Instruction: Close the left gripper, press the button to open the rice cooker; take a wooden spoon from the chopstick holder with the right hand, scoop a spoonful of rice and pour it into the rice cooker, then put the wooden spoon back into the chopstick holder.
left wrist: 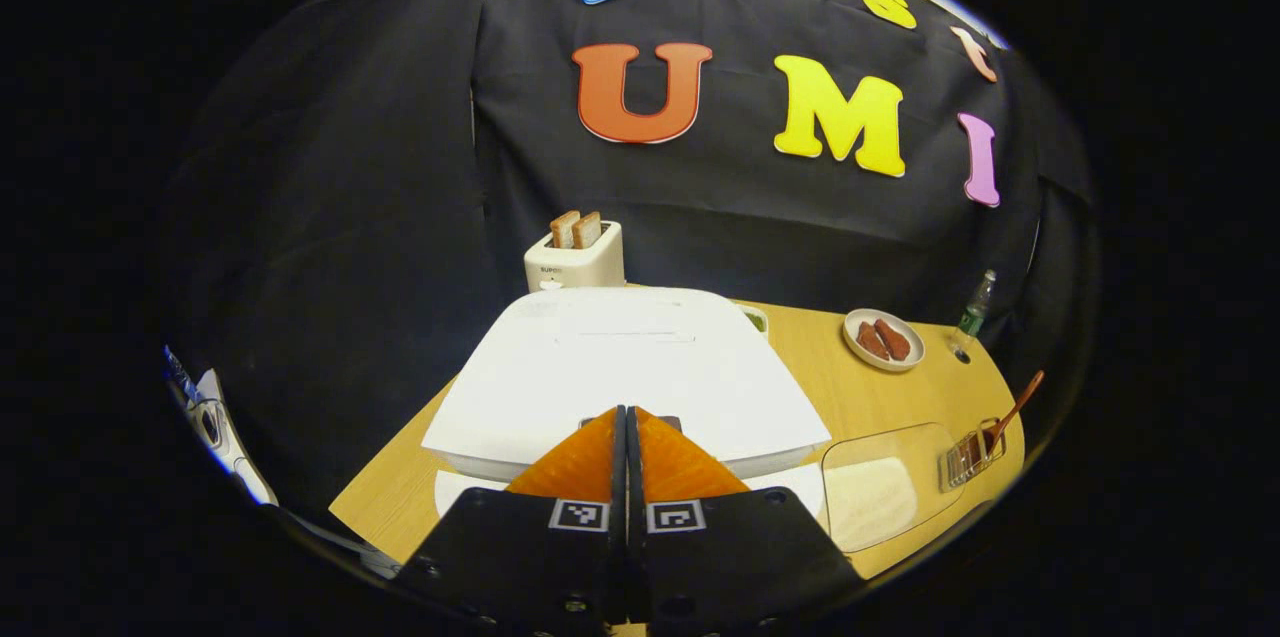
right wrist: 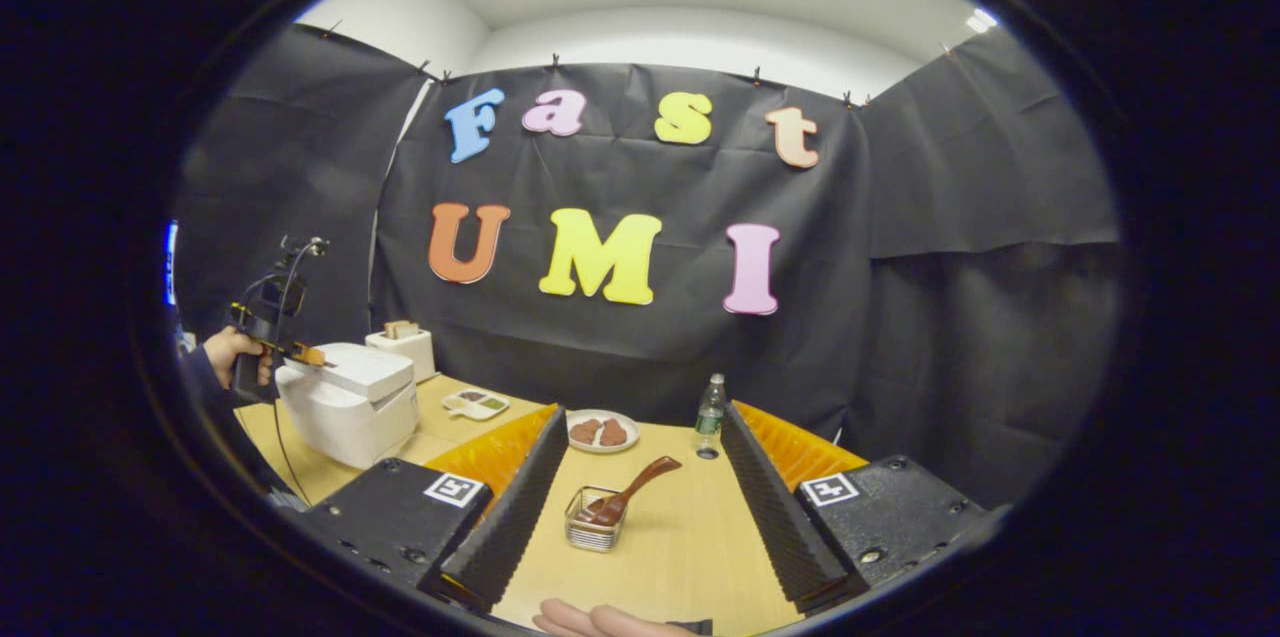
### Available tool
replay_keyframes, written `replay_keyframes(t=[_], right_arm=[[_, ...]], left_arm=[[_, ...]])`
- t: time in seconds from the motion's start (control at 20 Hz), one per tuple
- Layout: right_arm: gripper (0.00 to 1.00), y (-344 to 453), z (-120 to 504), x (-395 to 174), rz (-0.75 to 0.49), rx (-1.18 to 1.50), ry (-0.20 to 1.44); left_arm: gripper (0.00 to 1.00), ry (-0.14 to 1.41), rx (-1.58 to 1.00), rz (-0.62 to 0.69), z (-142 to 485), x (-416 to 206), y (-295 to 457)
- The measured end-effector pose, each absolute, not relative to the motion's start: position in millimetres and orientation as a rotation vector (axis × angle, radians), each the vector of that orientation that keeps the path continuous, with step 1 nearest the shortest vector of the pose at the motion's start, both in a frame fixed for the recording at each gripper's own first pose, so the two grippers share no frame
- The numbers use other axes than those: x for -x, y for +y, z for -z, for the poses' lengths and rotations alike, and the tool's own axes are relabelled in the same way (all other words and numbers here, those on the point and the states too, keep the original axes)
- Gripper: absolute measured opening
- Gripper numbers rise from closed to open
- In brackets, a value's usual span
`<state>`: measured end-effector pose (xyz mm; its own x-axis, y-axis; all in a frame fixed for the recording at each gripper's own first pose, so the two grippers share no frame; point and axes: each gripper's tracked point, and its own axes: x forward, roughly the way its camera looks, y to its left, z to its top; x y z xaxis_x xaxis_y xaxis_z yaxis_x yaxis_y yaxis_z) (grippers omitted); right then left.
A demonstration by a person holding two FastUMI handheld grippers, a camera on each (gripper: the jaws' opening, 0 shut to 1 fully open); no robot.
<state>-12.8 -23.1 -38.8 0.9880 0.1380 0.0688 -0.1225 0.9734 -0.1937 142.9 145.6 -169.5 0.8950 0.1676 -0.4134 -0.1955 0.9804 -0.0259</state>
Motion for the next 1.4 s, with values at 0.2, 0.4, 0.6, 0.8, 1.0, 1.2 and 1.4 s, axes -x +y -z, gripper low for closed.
replay_keyframes(t=[0.2,0.4,0.6,0.8,1.0,1.2,1.4], right_arm=[[1.00,-24,39,17,-0.131,0.189,-0.095],[0.99,-26,48,15,-0.140,0.164,-0.071],[0.99,-30,55,9,-0.131,0.163,-0.057],[1.00,-35,70,-4,-0.119,0.153,-0.020],[1.00,-35,96,-24,-0.125,0.100,0.045],[1.00,-28,126,-50,-0.162,0.056,0.105],[1.00,-34,158,-89,-0.138,0.017,0.143]], left_arm=[[0.31,0.383,0.155,-0.115,144,-142,131],[0.92,0.316,0.185,-0.110,128,-133,127],[0.95,0.273,0.162,-0.125,116,-107,117],[0.94,0.210,0.099,-0.127,106,-74,101],[0.94,0.145,0.019,-0.111,89,-39,81],[0.94,0.104,0.009,-0.109,85,-6,67],[0.94,0.051,0.003,-0.090,83,21,53]])
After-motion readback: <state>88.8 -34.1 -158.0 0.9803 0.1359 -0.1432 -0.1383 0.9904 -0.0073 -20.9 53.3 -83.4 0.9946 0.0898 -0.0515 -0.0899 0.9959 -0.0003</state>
